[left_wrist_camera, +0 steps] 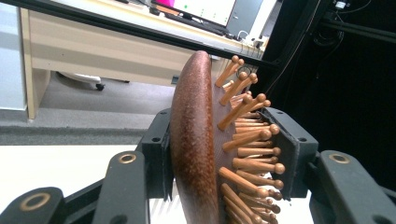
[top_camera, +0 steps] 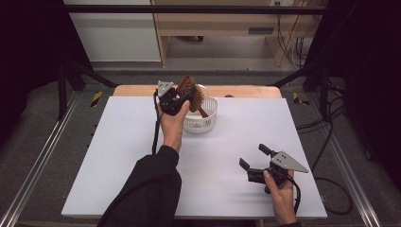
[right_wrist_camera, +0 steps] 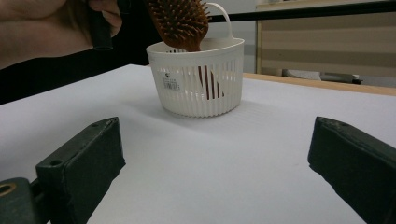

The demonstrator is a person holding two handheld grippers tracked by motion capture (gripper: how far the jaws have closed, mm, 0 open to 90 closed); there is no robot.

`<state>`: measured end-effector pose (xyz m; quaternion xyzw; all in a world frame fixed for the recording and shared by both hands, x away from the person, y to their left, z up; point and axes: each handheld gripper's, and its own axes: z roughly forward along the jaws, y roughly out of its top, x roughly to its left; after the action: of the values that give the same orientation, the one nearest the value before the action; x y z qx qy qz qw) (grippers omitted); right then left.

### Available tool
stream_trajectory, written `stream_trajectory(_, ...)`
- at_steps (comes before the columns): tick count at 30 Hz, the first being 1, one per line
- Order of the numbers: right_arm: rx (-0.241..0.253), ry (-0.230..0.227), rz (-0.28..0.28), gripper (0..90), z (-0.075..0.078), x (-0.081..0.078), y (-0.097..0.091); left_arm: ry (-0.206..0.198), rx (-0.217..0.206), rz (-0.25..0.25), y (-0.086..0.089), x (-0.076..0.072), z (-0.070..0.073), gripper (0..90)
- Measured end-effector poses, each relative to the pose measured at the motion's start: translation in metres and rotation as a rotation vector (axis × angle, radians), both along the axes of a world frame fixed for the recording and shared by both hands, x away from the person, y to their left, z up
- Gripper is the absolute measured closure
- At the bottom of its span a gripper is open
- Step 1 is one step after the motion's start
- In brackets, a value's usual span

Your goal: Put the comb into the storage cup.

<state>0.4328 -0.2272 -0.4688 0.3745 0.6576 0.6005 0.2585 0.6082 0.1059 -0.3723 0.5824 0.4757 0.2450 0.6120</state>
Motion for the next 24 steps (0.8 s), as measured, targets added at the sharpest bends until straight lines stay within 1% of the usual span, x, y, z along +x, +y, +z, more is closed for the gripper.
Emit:
stream_trajectory(3,0.004,0.001,-0.001,3.9,0.000,0.001,0.000,0.005,0.003,-0.003,0.003,0.000,-0.001,47.9)
stream_trajectory(6,-0.003,0.000,0.003,3.8,0.000,0.000,0.001,0.012,-0.005,-0.005,0.006,0.002,-0.002,47.8)
stream_trajectory(9,-0.009,-0.007,0.004,3.8,0.001,0.000,0.002,0.007,0.001,-0.012,0.005,0.001,-0.002,47.7)
stream_trajectory(12,-0.015,-0.004,0.005,3.7,0.000,0.000,0.002,0.006,0.001,-0.023,0.005,0.001,-0.003,47.7)
stream_trajectory(17,-0.011,-0.004,0.002,3.7,0.000,0.000,0.002,0.007,-0.003,-0.022,0.007,0.002,-0.004,47.4)
stream_trajectory(24,-0.011,-0.001,0.001,3.7,0.000,0.000,0.002,0.017,-0.007,-0.018,0.014,0.002,-0.007,46.7)
